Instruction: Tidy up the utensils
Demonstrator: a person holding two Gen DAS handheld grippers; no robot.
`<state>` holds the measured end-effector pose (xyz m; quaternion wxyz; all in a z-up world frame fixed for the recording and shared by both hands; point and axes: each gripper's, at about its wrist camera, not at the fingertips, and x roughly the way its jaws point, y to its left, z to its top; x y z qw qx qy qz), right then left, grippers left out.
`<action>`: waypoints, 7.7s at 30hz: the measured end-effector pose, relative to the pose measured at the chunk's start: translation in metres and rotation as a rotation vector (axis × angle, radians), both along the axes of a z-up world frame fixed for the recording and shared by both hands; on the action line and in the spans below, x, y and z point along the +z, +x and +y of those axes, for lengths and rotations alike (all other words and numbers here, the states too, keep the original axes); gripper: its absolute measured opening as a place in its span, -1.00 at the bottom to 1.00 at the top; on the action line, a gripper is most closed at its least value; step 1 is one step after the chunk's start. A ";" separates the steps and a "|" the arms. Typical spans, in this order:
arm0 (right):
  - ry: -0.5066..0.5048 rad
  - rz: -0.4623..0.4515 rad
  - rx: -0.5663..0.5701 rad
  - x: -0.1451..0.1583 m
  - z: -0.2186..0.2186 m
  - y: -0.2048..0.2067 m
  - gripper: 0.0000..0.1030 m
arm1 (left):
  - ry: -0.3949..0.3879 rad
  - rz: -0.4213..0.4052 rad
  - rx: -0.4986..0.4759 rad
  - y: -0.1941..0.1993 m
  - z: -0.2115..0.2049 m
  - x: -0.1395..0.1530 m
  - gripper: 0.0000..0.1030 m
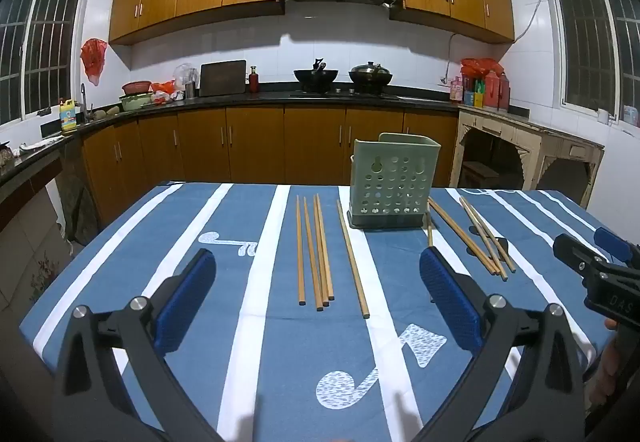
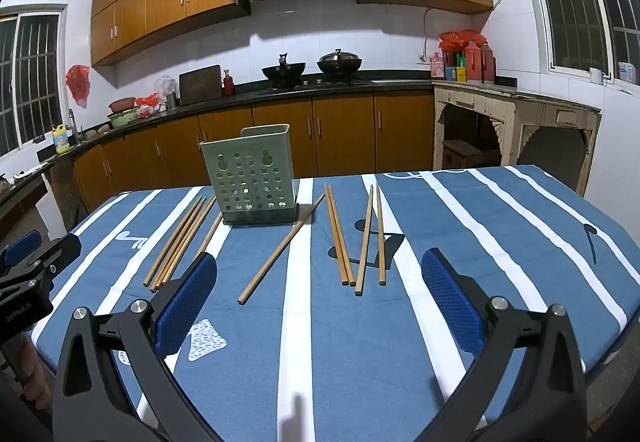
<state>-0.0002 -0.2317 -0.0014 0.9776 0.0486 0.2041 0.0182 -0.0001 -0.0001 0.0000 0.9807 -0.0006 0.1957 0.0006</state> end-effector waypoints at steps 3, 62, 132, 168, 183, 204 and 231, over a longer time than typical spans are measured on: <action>0.000 -0.002 0.000 0.000 0.000 0.000 0.97 | 0.000 0.000 0.000 0.000 0.000 0.000 0.92; 0.006 0.006 -0.002 -0.001 -0.001 0.000 0.97 | -0.001 0.002 -0.002 0.000 0.000 0.000 0.92; 0.054 0.444 -0.150 -0.058 -0.067 0.152 -0.21 | -0.096 0.393 0.067 0.138 0.062 -0.053 0.25; 0.044 0.456 -0.211 -0.081 -0.076 0.155 -0.83 | -0.077 0.502 0.019 0.175 0.055 -0.086 -0.73; 0.060 0.350 -0.183 -0.053 -0.080 0.130 -0.85 | -0.100 0.498 0.006 0.153 0.061 -0.081 -0.85; 0.103 0.047 -0.172 0.041 -0.094 0.113 -0.85 | -0.122 0.107 -0.011 0.123 0.080 0.054 -0.85; 0.133 -0.246 -0.007 0.191 -0.061 0.151 -0.85 | -0.081 -0.123 -0.072 0.145 0.071 0.191 -0.86</action>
